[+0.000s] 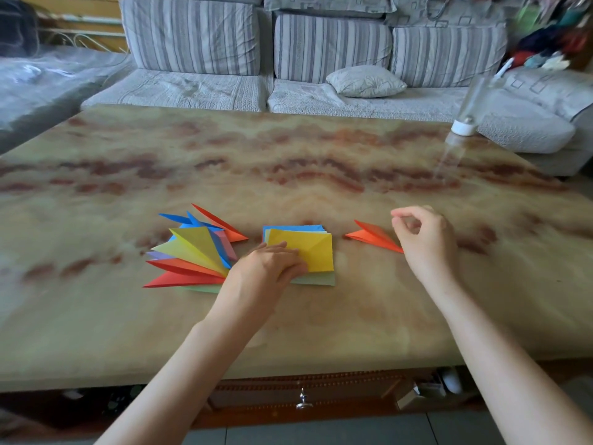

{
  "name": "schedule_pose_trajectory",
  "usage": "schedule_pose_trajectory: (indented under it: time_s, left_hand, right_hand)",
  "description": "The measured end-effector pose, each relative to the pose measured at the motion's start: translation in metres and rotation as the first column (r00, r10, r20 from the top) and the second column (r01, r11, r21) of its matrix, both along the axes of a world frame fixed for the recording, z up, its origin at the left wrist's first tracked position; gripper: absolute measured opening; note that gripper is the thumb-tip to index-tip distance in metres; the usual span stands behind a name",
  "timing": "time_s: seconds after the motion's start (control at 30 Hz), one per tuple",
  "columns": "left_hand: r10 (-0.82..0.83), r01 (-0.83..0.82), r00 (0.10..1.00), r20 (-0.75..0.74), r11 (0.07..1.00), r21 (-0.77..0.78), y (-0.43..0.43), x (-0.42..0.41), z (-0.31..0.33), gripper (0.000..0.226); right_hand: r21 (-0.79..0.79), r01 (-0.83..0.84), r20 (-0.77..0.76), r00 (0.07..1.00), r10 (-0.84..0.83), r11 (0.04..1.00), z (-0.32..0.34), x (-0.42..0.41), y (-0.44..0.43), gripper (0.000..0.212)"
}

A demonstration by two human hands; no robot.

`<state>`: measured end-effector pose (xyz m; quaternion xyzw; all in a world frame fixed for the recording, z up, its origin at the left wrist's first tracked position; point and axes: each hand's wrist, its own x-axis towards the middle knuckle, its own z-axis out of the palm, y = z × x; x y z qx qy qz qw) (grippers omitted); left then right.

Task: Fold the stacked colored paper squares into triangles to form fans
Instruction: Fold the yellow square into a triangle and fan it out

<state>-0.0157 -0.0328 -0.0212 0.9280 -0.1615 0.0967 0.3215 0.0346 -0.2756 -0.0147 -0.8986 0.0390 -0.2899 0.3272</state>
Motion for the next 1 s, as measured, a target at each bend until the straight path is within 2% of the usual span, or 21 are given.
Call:
schedule_pose_trajectory:
  time_s: [0.1,0.17,0.23,0.3,0.43,0.5,0.6,0.7,0.77,0.8,0.87,1.0]
  left_hand:
    - [0.020,-0.018,0.999,0.050,0.999,-0.044,0.000,-0.001,0.002,0.043]
    - [0.060,-0.050,0.993,0.105,0.994,-0.093,-0.001,-0.002,0.004,0.035]
    - [0.123,-0.099,0.984,0.131,0.979,-0.178,-0.001,-0.003,0.009,0.021]
    - [0.163,-0.132,0.982,0.094,0.953,-0.273,0.000,-0.005,0.013,0.018]
    - [0.166,-0.143,0.986,0.030,0.915,-0.378,0.000,-0.006,0.020,0.021]
    - [0.169,-0.166,0.985,-0.037,0.866,-0.471,0.000,-0.007,0.023,0.019]
    - [0.153,-0.228,0.974,-0.170,0.714,-0.662,0.002,-0.006,0.025,0.022]
    - [0.002,-0.378,0.911,-0.412,0.400,-0.835,0.002,-0.006,0.029,0.032]
    - [-0.158,-0.446,0.864,-0.478,0.202,-0.872,0.002,-0.005,0.034,0.030]
    - [-0.211,-0.451,0.853,-0.476,0.158,-0.878,0.003,-0.005,0.036,0.028]
    - [-0.222,-0.434,0.855,-0.469,0.192,-0.880,0.005,-0.005,0.036,0.027]
    - [-0.117,-0.414,0.873,-0.473,0.333,-0.847,0.008,-0.007,0.029,0.048]
  right_hand:
    - [0.057,-0.303,0.024,0.953,0.303,0.951,0.013,-0.012,0.019,0.042]
    - [0.111,-0.496,-0.038,0.864,0.502,0.861,0.021,-0.024,0.031,0.056]
    - [0.112,-0.635,-0.136,0.752,0.645,0.764,0.022,-0.032,0.037,0.055]
    - [0.091,-0.675,-0.170,0.714,0.679,0.732,0.017,-0.034,0.043,0.039]
    - [0.066,-0.554,0.039,0.833,0.552,0.830,0.005,-0.035,0.059,0.009]
    - [-0.004,-0.506,0.123,0.856,0.503,0.863,0.005,-0.035,0.061,0.010]
    - [-0.107,-0.451,0.256,0.849,0.463,0.886,0.014,-0.037,0.057,0.008]
    - [-0.217,-0.452,0.346,0.793,0.501,0.865,0.021,-0.043,0.054,0.008]
    - [-0.292,-0.506,0.334,0.741,0.583,0.811,0.023,-0.047,0.054,0.013]
    - [-0.317,-0.540,0.311,0.717,0.624,0.779,0.023,-0.049,0.054,0.016]
    - [-0.321,-0.609,0.249,0.684,0.685,0.725,0.021,-0.053,0.057,0.020]
    - [-0.199,-0.698,0.123,0.678,0.725,0.687,0.016,-0.056,0.060,0.014]
